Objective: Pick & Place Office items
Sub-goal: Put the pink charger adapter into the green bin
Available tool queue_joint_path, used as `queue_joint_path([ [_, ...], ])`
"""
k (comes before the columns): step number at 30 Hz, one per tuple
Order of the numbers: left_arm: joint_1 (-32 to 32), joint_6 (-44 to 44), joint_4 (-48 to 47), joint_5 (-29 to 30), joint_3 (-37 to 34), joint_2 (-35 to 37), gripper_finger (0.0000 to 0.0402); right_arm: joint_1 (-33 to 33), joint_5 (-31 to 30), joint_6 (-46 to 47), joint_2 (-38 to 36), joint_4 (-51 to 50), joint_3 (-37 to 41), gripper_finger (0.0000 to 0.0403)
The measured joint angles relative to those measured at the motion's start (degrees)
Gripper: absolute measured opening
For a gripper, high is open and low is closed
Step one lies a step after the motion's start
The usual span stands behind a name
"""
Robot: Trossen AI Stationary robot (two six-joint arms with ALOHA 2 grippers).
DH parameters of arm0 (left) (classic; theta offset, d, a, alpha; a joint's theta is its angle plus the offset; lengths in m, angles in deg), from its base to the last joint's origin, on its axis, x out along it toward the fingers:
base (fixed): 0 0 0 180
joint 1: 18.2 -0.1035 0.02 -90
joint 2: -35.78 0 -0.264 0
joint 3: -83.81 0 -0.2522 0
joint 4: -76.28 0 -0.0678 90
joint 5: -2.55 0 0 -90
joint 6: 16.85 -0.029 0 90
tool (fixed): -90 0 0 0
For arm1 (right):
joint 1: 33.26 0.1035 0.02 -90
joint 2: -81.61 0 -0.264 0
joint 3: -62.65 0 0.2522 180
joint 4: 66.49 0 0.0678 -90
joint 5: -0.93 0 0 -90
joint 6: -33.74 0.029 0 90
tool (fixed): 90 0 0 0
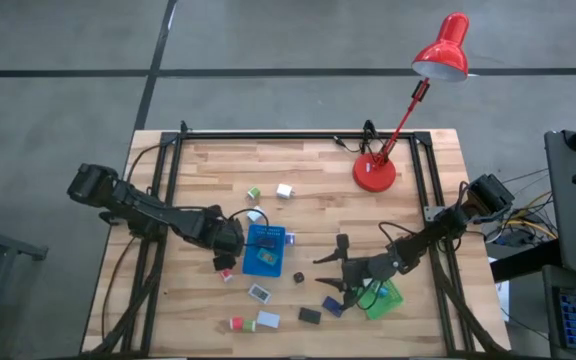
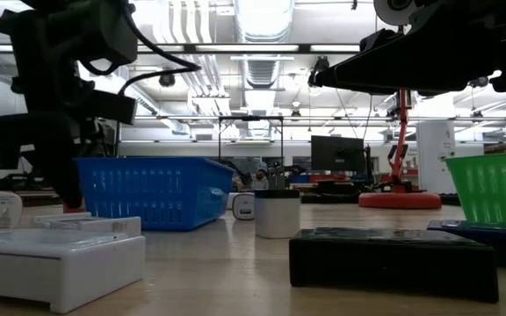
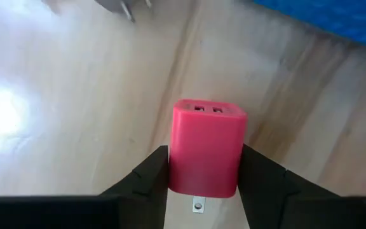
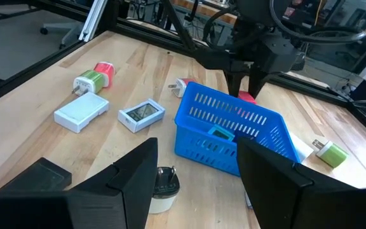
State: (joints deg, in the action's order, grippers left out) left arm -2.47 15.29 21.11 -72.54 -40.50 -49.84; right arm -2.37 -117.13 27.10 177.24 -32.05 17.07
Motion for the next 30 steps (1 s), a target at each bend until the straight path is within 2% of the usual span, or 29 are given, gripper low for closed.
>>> queue_joint_path([
  [6, 1.7, 0.0, 1.6, 5.6, 0.0, 0.0, 0.0146, 0.0, 0.0, 0.0, 0.0, 0.0, 0.0, 0.0210],
  [16, 2.8, -0.4, 2.3, 8.6, 0.0, 1.7, 0.0146, 0.0, 0.0, 0.2, 0.0, 0.0, 0.0, 0.0210],
  [26, 5.8, -1.0, 2.9, 16.2, -0.1, 8.4, 0.0146, 0.0, 0.0, 0.0, 0.0, 0.6, 0.0, 0.0210],
  [30, 7.4, -4.7, 7.7, 18.7, -0.8, 11.7, 0.0146, -0.2, 0.0, -1.3, 0.0, 1.8, 0.0, 0.0210],
])
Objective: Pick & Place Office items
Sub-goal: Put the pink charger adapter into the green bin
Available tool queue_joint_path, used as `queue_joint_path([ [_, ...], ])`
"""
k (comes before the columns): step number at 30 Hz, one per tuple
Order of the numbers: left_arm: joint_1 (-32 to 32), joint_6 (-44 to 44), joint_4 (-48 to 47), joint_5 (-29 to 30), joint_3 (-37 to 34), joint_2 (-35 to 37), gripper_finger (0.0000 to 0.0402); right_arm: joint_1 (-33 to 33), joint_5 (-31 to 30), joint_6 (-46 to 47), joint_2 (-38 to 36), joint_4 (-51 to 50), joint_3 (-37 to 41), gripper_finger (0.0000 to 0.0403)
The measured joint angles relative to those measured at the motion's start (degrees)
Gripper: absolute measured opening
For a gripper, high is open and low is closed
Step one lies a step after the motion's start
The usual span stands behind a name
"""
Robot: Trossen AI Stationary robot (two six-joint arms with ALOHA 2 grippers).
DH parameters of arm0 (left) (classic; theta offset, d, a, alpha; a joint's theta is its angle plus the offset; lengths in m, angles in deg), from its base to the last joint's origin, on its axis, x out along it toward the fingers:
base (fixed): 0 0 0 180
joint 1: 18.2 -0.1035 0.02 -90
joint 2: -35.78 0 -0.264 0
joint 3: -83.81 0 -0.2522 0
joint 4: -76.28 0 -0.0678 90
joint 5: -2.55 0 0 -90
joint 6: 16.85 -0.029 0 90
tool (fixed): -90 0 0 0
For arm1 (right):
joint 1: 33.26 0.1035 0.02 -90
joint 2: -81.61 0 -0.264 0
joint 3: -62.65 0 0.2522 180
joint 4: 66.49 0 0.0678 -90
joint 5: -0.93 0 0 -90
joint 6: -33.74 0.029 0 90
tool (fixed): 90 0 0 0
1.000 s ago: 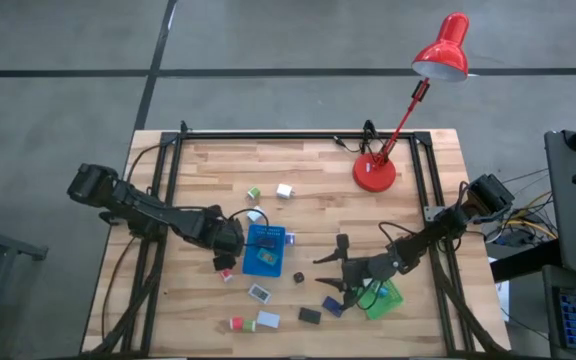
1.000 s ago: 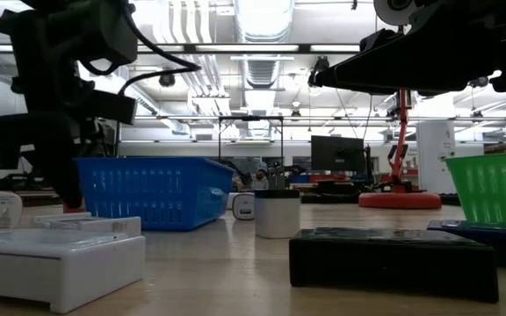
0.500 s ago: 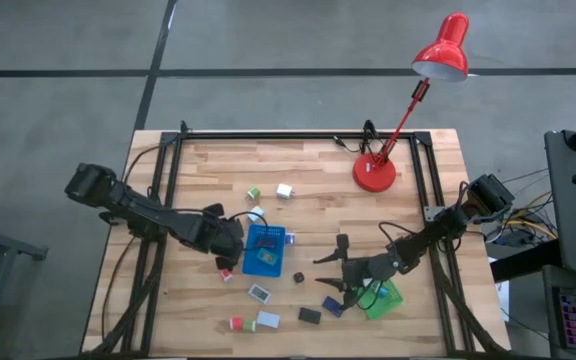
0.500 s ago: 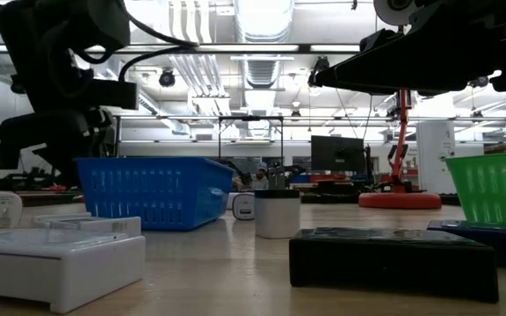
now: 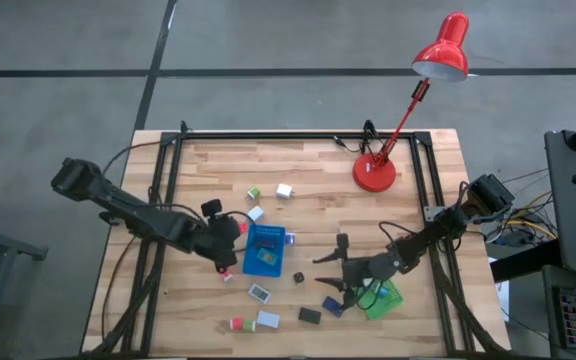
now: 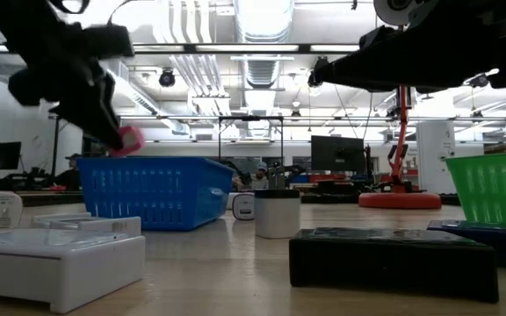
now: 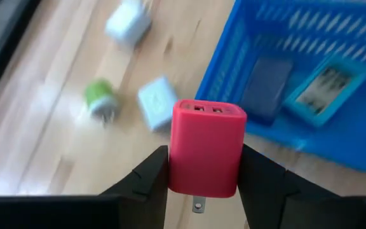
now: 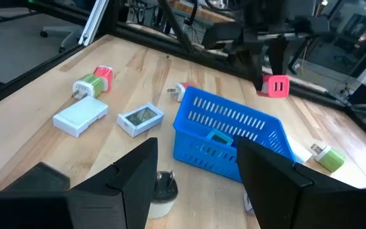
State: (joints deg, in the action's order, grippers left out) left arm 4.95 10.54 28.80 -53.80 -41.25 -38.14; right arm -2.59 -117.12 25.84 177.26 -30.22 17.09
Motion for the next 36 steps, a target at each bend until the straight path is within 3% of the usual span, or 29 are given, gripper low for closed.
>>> queue_joint_path([
  [9, 1.3, -17.6, 25.5, 0.3, -6.4, 6.0, 0.0146, -1.6, 0.3, -7.2, 0.0, 8.9, 0.1, 0.0210],
  [18, 1.3, -30.7, 51.9, -3.8, -14.0, 7.5, 0.0146, -9.7, 14.0, -5.9, 0.0, 15.7, 0.1, 0.0210],
  [26, 0.6, -33.4, 60.7, -6.8, -15.0, 5.7, 0.0146, -15.3, 17.8, -5.7, 0.0, 16.6, -0.9, 0.0212],
  [36, -2.3, -37.7, 74.8, -10.3, -14.9, -1.9, 0.0146, -16.7, 18.1, -3.8, 0.0, 16.3, -3.1, 0.0246],
])
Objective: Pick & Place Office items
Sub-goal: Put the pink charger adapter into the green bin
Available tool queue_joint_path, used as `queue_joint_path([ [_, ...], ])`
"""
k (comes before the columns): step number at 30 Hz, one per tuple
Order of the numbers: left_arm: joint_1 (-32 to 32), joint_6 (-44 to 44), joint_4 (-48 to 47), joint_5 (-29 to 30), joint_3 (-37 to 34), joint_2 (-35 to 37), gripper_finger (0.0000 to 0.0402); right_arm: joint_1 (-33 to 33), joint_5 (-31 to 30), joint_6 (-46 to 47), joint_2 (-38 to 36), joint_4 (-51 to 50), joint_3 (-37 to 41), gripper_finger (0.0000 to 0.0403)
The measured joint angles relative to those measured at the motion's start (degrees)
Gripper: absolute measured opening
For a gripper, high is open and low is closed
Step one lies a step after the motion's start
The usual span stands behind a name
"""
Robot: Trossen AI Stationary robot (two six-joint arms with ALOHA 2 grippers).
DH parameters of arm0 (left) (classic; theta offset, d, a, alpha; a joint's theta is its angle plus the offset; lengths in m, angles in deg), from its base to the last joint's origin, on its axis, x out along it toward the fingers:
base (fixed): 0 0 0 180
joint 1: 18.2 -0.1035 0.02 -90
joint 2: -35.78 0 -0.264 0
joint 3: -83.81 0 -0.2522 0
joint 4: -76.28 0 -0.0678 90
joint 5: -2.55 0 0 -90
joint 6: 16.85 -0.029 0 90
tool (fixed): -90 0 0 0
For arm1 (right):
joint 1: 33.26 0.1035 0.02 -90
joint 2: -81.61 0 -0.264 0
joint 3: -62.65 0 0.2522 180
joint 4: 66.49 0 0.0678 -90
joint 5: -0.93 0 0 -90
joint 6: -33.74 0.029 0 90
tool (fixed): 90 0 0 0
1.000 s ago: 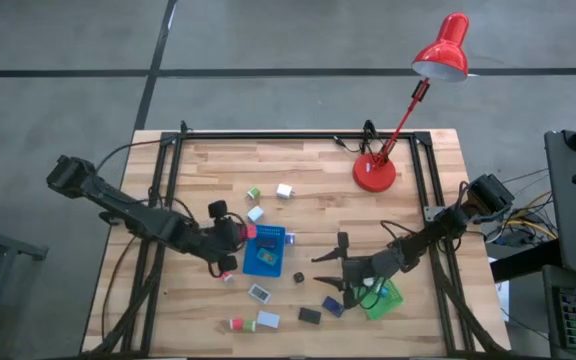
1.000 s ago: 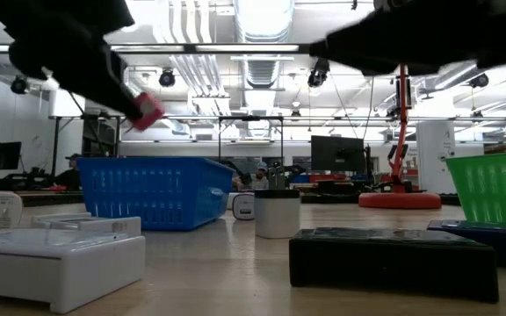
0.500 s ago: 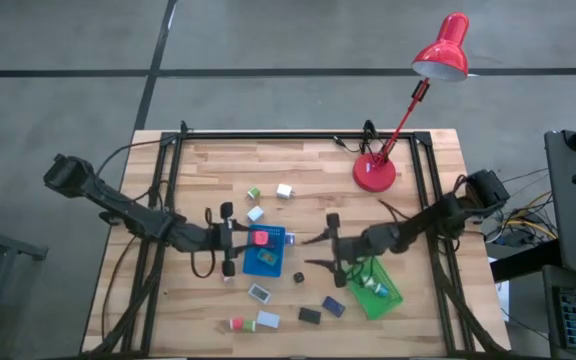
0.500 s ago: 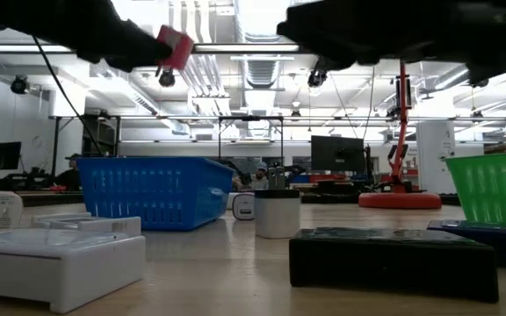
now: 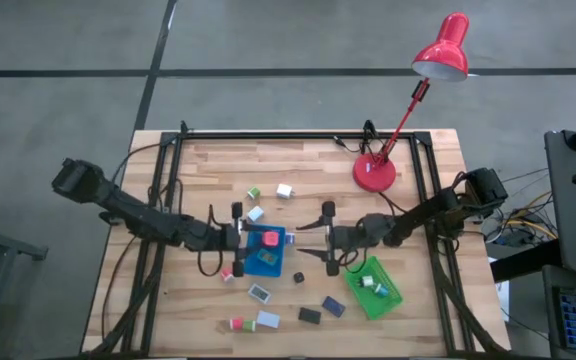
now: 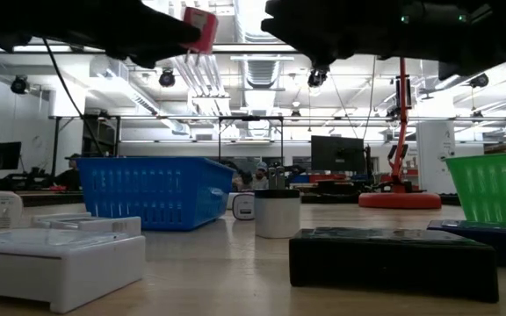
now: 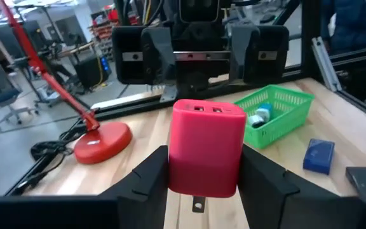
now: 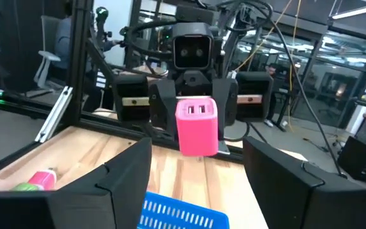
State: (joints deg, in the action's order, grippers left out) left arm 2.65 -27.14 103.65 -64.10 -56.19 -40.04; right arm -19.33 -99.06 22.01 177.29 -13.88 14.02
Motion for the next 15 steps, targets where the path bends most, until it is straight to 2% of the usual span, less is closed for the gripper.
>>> queue_joint_path([
  [4, -1.4, 0.0, 4.6, -2.4, 0.4, -2.9, 0.0146, -0.2, 0.2, 0.2, 0.1, -0.2, 0.2, 0.0262],
  [15, -3.7, -3.7, 5.5, -7.7, 8.4, -11.0, 0.0146, -0.3, 1.2, -0.2, 0.5, 0.0, 0.2, 0.0270],
])
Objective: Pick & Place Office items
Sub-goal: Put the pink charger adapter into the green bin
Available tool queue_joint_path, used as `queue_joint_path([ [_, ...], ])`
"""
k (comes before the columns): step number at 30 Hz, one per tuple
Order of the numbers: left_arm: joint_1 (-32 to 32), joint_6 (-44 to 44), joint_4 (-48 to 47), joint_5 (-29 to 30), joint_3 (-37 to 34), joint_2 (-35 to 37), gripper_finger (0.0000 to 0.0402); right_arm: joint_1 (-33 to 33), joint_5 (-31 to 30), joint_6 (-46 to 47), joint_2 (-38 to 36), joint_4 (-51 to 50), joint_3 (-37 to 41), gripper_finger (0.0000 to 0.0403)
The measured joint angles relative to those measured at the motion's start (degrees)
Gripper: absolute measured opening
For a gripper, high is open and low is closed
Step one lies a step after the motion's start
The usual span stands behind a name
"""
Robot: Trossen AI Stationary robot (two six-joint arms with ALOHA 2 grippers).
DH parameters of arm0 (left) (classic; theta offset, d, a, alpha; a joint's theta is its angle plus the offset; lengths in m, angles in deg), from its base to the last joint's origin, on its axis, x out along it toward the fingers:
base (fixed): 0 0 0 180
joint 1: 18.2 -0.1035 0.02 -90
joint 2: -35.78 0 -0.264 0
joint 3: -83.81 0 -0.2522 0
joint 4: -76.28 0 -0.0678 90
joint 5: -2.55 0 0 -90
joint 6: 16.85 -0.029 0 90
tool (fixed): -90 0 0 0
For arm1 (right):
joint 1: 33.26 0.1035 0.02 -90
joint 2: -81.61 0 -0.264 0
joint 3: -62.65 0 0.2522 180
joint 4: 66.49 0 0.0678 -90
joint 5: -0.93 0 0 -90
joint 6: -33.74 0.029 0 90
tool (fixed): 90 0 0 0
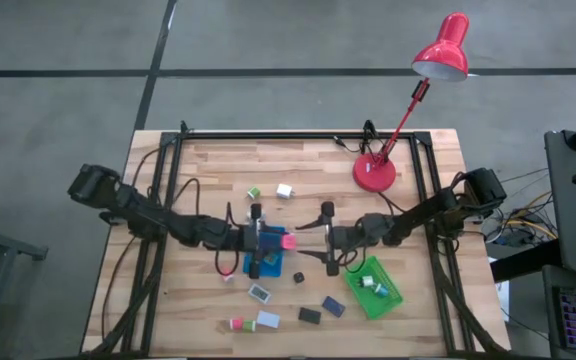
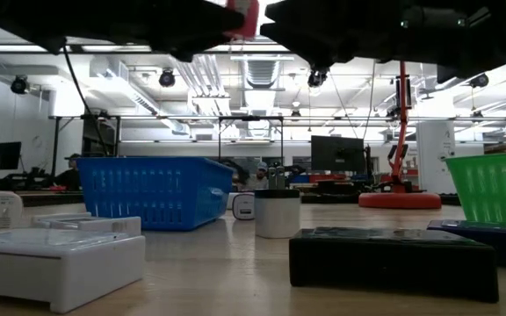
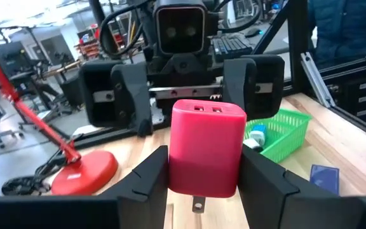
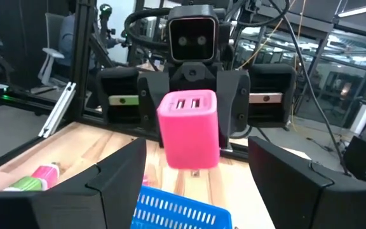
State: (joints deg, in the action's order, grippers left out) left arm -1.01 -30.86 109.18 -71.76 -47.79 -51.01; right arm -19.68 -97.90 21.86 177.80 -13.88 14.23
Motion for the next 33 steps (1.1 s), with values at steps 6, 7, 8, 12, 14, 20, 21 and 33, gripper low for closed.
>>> queue_joint_path([
  [6, -0.8, -0.7, -0.2, -0.3, 2.2, -3.4, 0.0146, 0.0, 0.4, -0.1, 0.3, 0.1, 0.0, 0.0268],
  [7, -0.9, -0.8, -0.2, -0.4, 2.2, -3.6, 0.0146, 0.0, 0.5, -0.1, 0.3, 0.1, 0.0, 0.0268],
  [8, -1.2, -0.8, -0.1, -0.5, 2.4, -3.8, 0.0146, 0.0, 0.7, -0.1, 0.3, 0.0, 0.0, 0.0268],
  [12, -1.8, -0.8, 0.3, -2.0, 3.3, -3.9, 0.0146, 0.0, 1.4, -0.1, 0.4, 0.1, -0.4, 0.0265],
  [14, -2.0, -0.9, 0.5, -3.0, 3.9, -3.9, 0.0146, 0.0, 1.4, -0.1, 0.4, 0.0, -0.4, 0.0263],
  [20, -2.2, -1.3, 0.2, -3.6, 4.2, -3.9, 0.0146, 0.0, 1.4, -0.1, 0.4, 0.0, -0.5, 0.0252],
  [21, -2.2, -1.3, 0.3, -3.8, 4.1, -3.9, 0.0146, 0.0, 1.4, -0.1, 0.4, 0.0, -0.5, 0.0250],
  [33, -2.2, -1.3, 0.2, -3.9, 3.9, -4.1, 0.0146, 0.0, 1.7, -0.4, 0.4, 0.1, -1.0, 0.0231],
])
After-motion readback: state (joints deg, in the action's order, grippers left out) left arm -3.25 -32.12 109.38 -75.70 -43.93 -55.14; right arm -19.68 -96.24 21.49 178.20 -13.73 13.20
